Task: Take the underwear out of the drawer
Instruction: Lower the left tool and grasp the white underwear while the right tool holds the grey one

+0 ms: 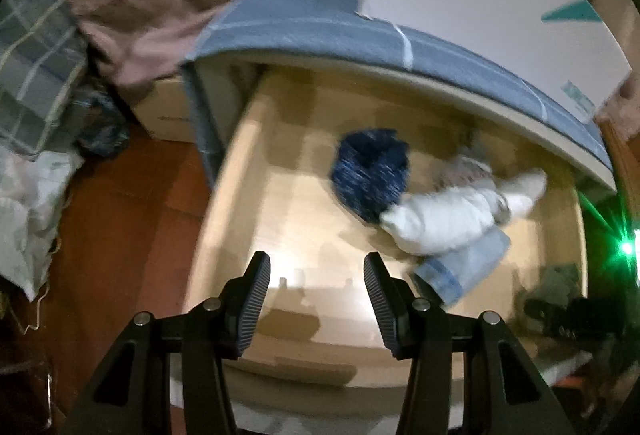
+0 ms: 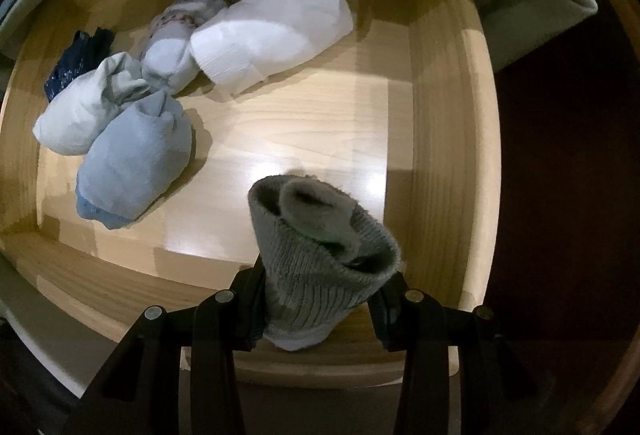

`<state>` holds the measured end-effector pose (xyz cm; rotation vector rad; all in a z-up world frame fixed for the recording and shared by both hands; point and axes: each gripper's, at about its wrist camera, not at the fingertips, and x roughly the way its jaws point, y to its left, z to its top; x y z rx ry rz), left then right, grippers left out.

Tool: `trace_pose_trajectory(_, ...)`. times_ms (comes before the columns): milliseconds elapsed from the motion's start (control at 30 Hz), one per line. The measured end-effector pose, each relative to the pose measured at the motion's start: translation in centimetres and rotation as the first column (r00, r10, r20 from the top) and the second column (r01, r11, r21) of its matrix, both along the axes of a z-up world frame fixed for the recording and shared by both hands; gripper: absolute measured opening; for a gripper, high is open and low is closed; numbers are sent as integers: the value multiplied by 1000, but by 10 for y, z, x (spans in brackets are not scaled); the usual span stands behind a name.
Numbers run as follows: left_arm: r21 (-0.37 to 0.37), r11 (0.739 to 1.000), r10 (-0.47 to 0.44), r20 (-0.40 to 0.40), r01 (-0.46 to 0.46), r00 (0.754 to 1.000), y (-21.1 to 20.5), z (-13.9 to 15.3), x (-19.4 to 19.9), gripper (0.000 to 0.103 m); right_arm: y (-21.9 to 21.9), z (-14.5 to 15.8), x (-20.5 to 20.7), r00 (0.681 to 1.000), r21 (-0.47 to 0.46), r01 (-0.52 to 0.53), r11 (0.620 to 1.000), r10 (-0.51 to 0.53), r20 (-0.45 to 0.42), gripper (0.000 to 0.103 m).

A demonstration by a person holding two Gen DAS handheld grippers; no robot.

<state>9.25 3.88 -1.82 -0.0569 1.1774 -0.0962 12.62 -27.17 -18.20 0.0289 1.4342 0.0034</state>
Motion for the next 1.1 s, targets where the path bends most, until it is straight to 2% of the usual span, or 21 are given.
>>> trace_pose_trajectory(133, -54, 995, -79, 1, 79, 997, -9, 2, -1, 50, -5, -4, -1, 1000, 23, 12, 1000, -12, -4, 39)
trace_pose_trajectory(167, -71, 992, -103, -1, 102, 995, -11, 2, 0, 50, -22, -6, 3, 1000, 30, 14, 999, -14, -5, 39)
trace_pose_trajectory(267, -85, 986, -144, -6, 143, 990, -20, 1, 4, 50, -33, -9, 5, 1000, 41, 21, 999, -21, -6, 39)
trace_pose_trajectory(333, -78, 982, -171, -4, 171, 985, -27, 2, 9, 50, -47, -5, 9, 1000, 47, 22, 999, -21, -9, 39)
trace_pose_trajectory(400, -41, 975, -218, 7, 218, 976, -38, 4, 15, 50, -48, -6, 11, 1000, 50, 24, 998, -23, -11, 39)
trace_pose_trajectory(533, 20, 949, -314, 18, 314, 949, -62, 7, 29, 50, -49, -5, 15, 999, 63, 31, 998, -30, -18, 40)
trace_pose_trajectory(700, 50, 914, -402, -7, 402, 915, -90, 0, 45, 50, -56, -10, 15, 998, 93, 54, 994, -52, -24, 40)
trace_pose_trajectory(833, 55, 897, -436, -47, 438, 899, -104, -10, 58, 50, -62, -16, 18, 998, 102, 57, 993, -55, -26, 40)
trace_pose_trajectory(1100, 57, 890, -444, -125, 453, 887, -121, -36, 77, 50, -62, -16, 20, 998, 95, 55, 994, -53, -28, 40)
